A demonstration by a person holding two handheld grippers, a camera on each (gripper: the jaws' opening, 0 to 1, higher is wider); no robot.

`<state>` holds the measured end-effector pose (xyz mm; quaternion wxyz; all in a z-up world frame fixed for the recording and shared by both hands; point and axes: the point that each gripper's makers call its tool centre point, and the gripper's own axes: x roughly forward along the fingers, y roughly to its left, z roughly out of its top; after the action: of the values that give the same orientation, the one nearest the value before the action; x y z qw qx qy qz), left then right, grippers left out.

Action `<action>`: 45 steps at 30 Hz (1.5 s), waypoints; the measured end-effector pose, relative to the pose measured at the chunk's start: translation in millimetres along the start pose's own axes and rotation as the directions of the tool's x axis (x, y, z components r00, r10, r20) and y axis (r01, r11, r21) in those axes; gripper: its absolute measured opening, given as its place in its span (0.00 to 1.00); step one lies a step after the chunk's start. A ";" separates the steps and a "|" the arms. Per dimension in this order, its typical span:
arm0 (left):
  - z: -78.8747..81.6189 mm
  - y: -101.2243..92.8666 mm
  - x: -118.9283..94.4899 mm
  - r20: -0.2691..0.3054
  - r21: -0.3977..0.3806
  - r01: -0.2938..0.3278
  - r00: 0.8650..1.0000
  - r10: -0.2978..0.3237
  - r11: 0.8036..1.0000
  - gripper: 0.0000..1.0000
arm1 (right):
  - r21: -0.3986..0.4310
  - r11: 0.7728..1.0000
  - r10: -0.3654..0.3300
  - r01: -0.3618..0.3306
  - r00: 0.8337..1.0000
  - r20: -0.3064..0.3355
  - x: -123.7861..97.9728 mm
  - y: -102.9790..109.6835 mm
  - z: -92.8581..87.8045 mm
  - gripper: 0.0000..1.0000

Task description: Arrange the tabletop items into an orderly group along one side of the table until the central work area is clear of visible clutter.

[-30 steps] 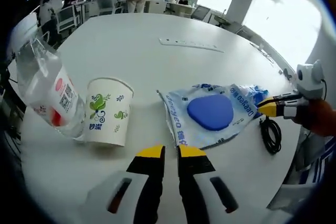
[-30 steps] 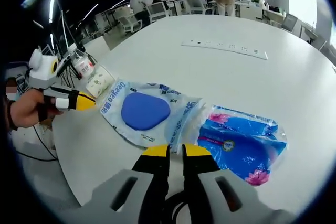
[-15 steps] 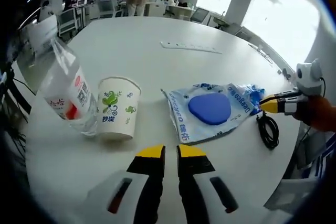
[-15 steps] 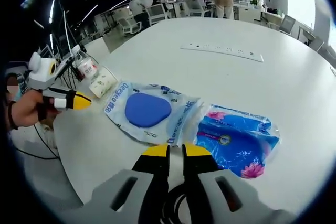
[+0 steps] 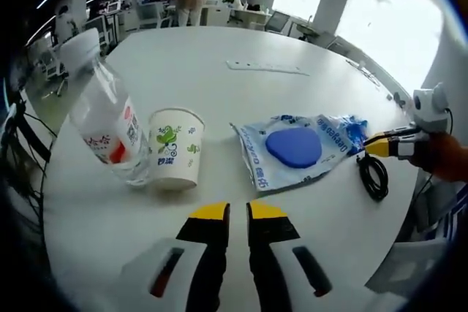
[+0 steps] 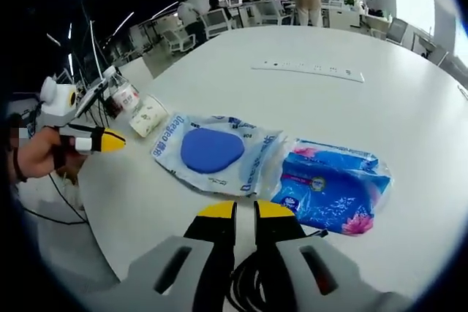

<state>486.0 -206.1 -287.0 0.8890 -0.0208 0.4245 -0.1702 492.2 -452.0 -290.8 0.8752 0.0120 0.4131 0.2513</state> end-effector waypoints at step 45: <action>30.9 24.9 12.3 0.046 0.062 -0.075 0.996 0.072 0.995 0.18 | 0.008 0.998 0.065 -0.065 0.998 0.015 -58.2 3.8 -41.3 0.27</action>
<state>523.8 -189.9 -281.0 0.9039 0.0196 0.3999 -0.1505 429.4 -482.5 -275.4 0.8695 0.0309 0.4072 0.2780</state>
